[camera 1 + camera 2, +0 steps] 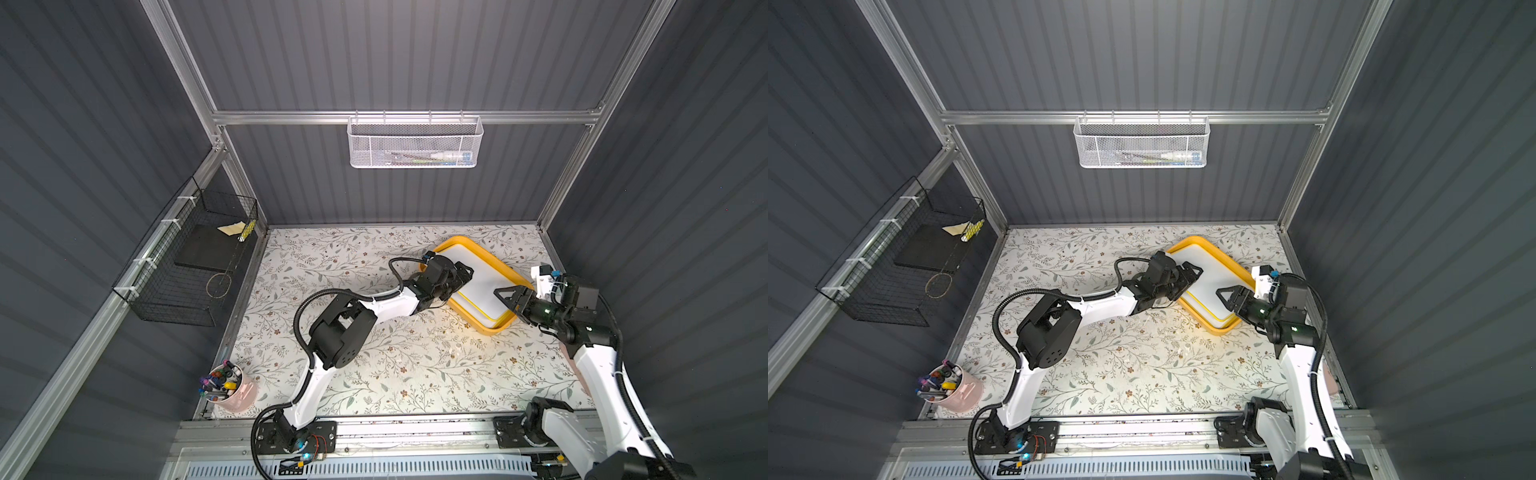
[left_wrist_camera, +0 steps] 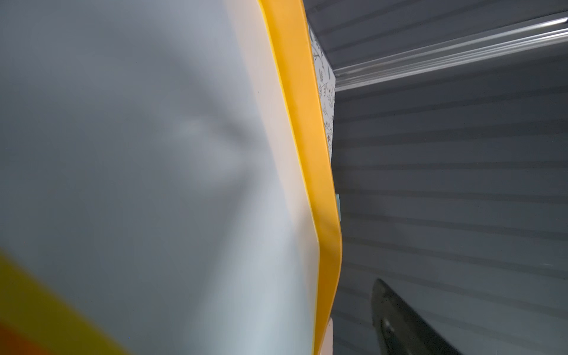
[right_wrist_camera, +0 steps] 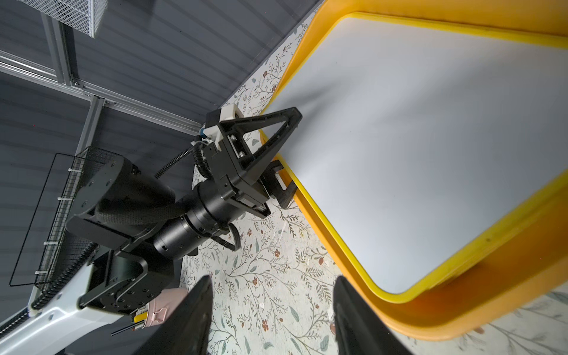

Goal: Put the whiteboard into the storage box
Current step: Place the whiteboard in the storage box, then reset both arms

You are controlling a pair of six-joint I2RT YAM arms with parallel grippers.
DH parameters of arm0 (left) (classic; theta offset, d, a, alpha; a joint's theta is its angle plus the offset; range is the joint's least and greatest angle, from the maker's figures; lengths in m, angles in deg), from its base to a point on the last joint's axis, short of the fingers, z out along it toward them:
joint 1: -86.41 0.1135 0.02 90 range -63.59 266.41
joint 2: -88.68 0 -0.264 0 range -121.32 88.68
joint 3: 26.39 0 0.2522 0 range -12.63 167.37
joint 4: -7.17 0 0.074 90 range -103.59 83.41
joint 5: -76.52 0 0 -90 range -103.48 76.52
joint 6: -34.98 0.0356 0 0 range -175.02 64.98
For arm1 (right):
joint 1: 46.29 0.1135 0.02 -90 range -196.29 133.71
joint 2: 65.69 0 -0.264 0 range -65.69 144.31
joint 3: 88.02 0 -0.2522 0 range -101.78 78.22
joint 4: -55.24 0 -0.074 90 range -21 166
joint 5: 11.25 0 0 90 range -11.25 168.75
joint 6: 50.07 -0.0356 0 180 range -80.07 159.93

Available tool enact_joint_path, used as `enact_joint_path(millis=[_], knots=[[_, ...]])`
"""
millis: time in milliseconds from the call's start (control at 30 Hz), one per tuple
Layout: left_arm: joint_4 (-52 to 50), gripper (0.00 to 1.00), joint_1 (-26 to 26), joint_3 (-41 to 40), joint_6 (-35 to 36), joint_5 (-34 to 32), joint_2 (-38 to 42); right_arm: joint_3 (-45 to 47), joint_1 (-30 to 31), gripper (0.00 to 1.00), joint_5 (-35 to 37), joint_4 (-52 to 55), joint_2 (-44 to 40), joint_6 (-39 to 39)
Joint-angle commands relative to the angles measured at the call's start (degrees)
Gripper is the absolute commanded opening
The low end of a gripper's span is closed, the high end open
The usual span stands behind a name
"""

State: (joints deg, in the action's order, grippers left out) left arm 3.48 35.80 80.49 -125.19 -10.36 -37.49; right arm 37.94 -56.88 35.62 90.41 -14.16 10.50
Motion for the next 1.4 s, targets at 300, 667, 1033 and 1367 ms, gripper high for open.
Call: enact_joint_path(millis=[300,667,1033,1367], knots=[[-36.7,1.00,-0.3,0.9,30.0,-10.7,12.2,-1.4,-0.5,0.64,6.3,4.1,1.4,4.4],[-35.8,1.00,4.7,-23.6,38.6,-35.5,37.3,0.0,-0.5,0.74,21.1,2.0,1.3,9.3],[-13.4,1.00,17.5,-59.2,48.5,-59.1,65.1,11.8,-0.7,0.80,37.7,-22.4,-0.9,12.0],[10.1,1.00,28.6,-69.9,63.5,-51.3,60.2,21.2,-0.7,0.86,39.5,-50.7,10.6,12.8]])
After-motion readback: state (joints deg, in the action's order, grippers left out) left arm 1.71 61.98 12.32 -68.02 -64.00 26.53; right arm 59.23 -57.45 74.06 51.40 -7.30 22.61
